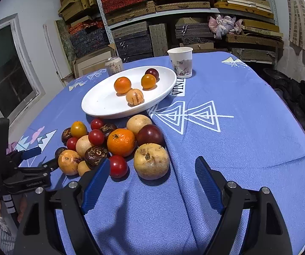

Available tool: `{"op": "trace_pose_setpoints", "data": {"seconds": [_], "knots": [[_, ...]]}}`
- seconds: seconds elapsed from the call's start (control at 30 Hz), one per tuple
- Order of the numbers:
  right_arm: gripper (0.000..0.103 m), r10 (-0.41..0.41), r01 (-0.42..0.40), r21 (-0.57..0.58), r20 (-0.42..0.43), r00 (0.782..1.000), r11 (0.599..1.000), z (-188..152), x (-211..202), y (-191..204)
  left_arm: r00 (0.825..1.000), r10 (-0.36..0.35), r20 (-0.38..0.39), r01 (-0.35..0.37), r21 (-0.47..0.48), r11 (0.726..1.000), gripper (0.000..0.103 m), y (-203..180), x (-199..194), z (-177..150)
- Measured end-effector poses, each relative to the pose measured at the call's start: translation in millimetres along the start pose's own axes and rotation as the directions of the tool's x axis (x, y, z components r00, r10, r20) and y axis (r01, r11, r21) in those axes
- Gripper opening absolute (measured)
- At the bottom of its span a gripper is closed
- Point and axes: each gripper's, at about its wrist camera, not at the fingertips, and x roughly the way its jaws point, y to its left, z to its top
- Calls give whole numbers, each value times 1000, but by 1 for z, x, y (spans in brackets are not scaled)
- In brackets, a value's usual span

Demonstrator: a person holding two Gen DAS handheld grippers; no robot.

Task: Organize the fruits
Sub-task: 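Grasp a dark brown round fruit with the left tool while the right tool approaches a pale yellow pear, then close the right tool on the pale yellow pear while the left tool lifts the brown fruit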

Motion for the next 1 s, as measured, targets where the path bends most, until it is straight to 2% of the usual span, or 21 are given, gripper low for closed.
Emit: {"op": "trace_pose_setpoints", "data": {"seconds": [0.1, 0.23, 0.3, 0.33, 0.4, 0.53, 0.63, 0.73, 0.83, 0.97, 1.0], "knots": [[83, 4, -4, -6, -3, 1000, 1000, 0, 0, 2, 1000, -5, 2, 5, 2, 1000, 94, -4, 5, 4], [83, -2, 2, -25, 3, 1000, 1000, -1, 0, 6, 996, -74, -39, 72, -52, 996, 91, 4, 15, 10], [83, -6, 6, -26, 5, 1000, 1000, -1, 0, 6, 987, -151, -56, 147, -69, 987, 61, 8, 17, 9], [83, -6, 6, -25, 4, 1000, 1000, -1, 1, 5, 980, -191, -57, 186, -76, 980, 58, 8, 16, 8], [83, -4, 4, -25, 3, 1000, 1000, -1, 0, 5, 981, -190, -47, 188, -41, 981, 46, 2, 15, 7], [83, -6, 6, -32, 2, 1000, 999, -1, 0, 6, 989, -143, -32, 145, 41, 989, 42, -13, 13, 4], [83, -14, 13, -40, -10, 1000, 999, -2, 3, 6, 989, -144, -38, 144, 17, 989, 42, -8, 14, 5], [83, -24, 22, -60, -22, 999, 998, -4, 7, 9, 998, -41, -49, 39, -47, 998, 42, 10, 15, 5], [83, -52, 49, -91, -29, 998, 995, -6, 13, 14, 995, -70, -67, 60, -137, 989, 42, 29, 17, 7], [80, -100, 97, -127, -21, 995, 987, -5, 20, 18, 999, 11, -50, -14, -75, 997, 42, 16, 18, 6], [77, -112, 108, -141, -22, 994, 984, -5, 22, 19, 999, 25, -44, -27, -60, 998, 42, 13, 17, 6]]}}
